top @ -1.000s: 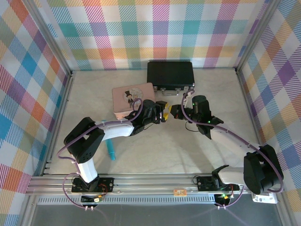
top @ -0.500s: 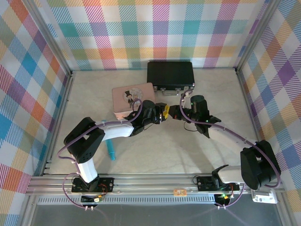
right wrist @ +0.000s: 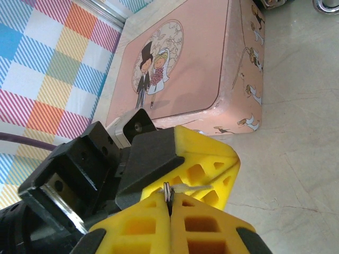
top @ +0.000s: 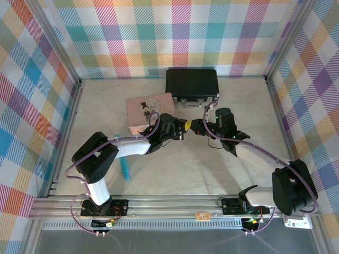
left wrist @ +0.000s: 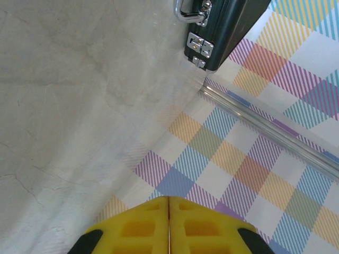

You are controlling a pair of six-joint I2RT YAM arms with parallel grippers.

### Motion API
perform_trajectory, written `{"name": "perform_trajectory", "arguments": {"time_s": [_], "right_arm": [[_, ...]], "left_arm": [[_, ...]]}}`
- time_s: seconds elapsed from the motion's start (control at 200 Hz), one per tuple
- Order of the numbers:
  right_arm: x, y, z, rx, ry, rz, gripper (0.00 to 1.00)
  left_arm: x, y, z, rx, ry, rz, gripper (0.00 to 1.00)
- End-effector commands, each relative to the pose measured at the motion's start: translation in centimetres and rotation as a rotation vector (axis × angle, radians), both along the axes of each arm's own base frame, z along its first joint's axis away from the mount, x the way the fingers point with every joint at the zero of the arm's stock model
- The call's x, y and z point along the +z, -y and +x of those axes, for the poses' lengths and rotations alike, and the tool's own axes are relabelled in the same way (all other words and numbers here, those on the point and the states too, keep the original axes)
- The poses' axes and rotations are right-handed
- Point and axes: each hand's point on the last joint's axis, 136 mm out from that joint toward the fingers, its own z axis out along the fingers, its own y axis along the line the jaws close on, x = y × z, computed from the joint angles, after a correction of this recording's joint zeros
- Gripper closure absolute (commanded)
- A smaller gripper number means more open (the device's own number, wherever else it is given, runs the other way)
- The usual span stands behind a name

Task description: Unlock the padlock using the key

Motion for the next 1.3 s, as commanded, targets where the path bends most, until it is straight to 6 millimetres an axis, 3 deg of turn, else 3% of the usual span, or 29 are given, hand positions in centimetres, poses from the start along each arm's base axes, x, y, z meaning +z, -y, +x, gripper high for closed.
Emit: {"name": "perform_trajectory", "arguments": {"time_s": [0.0,0.26,0.315,0.38,0.445,0.97,1.295], "right_arm": [[0.3,0.0,-0.6,0.004,0.010,0.001,1.00],[0.3,0.1,-0.6,0.001,0.005,0.001,1.00],[0.3,0.0,-0.5,0.004,0.005,0.003,1.00],[0.3,-0.2,-0.5,0.009,0.005,0.009,1.00],[0.3,-0.4,-0.3,0.016,0.003,0.016,1.00],[-0.2,-1.7,-0.2,0.064,-0.028,0.074,1.00],[0.5,-1.3,-0.5,0.053,-0.012,0.074,1.00]], "left_arm": [[0.7,-0.3,0.0,0.014,0.012,-0.032,1.00],[0.9,-0.7,0.2,0.013,0.032,-0.016,1.00],[0.9,-0.5,0.1,0.010,0.025,-0.033,0.85],[1.3,-0.4,0.0,0.008,0.021,-0.054,0.61],[1.7,-0.3,-0.1,0.005,0.022,-0.062,0.51],[2.9,-0.1,0.0,0.011,0.032,-0.135,0.56],[1.5,-0.5,-0.1,0.028,0.007,-0.119,0.65]]}}
